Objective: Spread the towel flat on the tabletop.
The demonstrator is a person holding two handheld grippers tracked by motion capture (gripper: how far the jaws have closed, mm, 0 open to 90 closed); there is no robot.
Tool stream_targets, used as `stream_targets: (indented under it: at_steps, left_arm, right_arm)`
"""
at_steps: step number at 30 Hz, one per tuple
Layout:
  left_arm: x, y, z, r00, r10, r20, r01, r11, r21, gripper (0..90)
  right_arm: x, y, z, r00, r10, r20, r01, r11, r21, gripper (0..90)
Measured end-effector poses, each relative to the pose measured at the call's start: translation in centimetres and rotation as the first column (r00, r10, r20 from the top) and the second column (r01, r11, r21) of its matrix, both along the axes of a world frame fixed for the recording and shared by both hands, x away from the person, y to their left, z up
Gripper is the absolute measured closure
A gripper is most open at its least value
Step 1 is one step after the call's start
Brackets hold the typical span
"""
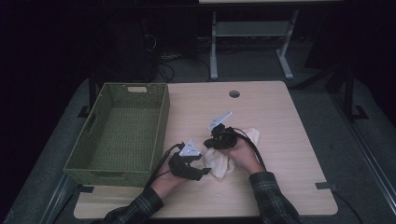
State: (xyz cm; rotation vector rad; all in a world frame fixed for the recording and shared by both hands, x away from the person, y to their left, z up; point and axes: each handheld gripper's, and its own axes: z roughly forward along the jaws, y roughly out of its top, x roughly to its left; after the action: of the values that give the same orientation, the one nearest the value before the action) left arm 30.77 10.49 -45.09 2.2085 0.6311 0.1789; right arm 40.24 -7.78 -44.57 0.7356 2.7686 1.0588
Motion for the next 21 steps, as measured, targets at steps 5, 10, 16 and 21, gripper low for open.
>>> stream_targets:
  at_steps: [5, 10, 16, 21]
  left_arm:
    - [0.0, 0.0, 0.1, 1.0000, -0.007, 0.001, 0.007, 1.0000, 0.005, 35.0]
    - [0.0, 0.0, 0.1, 0.9999, -0.008, 0.008, 0.008, 1.0000, 0.002, 35.1]
    - [0.0, 0.0, 0.2, 1.0000, -0.006, 0.006, 0.006, 1.0000, -0.001, 35.0]
    - [0.0, 0.1, 0.3, 0.9999, -0.011, 0.007, 0.011, 0.9999, 0.010, 35.0]
  right_arm:
    - [0.5, -0.7, 2.8, 0.9974, -0.048, 0.054, 0.043, 0.996, 0.082, 85.7]
    - [1.9, -1.1, 4.9, 0.9893, -0.096, 0.109, 0.083, 0.990, 0.117, 86.0]
    - [4.0, -1.6, 6.4, 0.9767, -0.161, 0.142, 0.140, 0.979, 0.145, 86.0]
    - [6.0, -1.6, 6.4, 0.9681, -0.209, 0.138, 0.189, 0.971, 0.146, 86.0]
